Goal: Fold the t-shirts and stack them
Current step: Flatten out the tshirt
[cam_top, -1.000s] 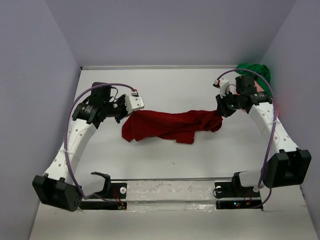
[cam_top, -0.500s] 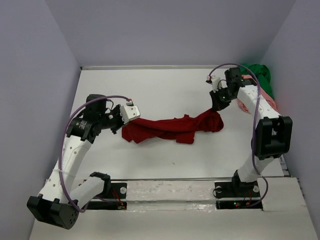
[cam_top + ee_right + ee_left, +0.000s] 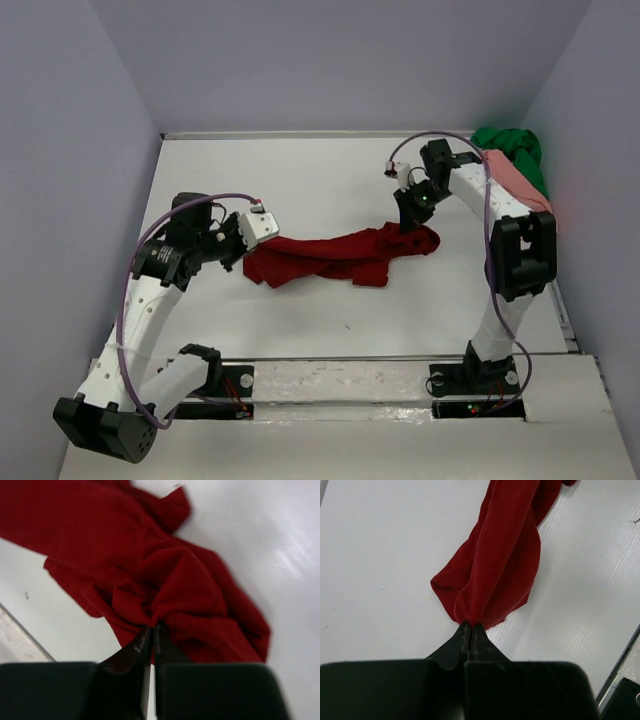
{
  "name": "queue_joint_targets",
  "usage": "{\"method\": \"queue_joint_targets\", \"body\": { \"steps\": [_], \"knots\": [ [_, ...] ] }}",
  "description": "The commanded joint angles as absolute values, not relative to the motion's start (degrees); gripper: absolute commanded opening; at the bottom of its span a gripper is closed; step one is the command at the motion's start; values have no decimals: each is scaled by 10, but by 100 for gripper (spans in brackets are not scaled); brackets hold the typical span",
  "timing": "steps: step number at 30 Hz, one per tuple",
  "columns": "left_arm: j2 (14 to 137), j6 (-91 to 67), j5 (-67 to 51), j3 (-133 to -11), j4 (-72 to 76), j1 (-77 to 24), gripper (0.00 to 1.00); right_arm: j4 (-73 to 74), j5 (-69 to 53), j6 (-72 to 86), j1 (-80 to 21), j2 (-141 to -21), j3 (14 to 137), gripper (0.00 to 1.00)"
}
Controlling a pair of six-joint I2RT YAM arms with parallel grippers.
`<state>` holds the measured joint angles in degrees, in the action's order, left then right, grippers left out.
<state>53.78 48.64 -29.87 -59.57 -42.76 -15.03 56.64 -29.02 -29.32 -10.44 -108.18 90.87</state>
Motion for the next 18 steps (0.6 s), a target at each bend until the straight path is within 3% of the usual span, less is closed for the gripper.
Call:
{"method": "queue_joint_targets", "body": {
  "steps": [1, 3, 6, 11, 18],
  "knots": [
    [530, 473, -297, -590, -418, -153, 0, 636, -341, -328, -127, -1045, 867, 15],
    [533, 472, -300, -588, -413, -153, 0, 652, -341, -340, -134, -1037, 854, 46],
    [543, 468, -308, -589, -408, -153, 0, 645, -320, -350, -134, -1014, 837, 65],
    [547, 461, -318, -589, -403, -154, 0, 551, -208, -302, -134, -976, 828, 66],
    [535, 459, -315, -579, -405, -154, 0, 552, -147, -279, -134, -978, 848, 63]
  ]
}}
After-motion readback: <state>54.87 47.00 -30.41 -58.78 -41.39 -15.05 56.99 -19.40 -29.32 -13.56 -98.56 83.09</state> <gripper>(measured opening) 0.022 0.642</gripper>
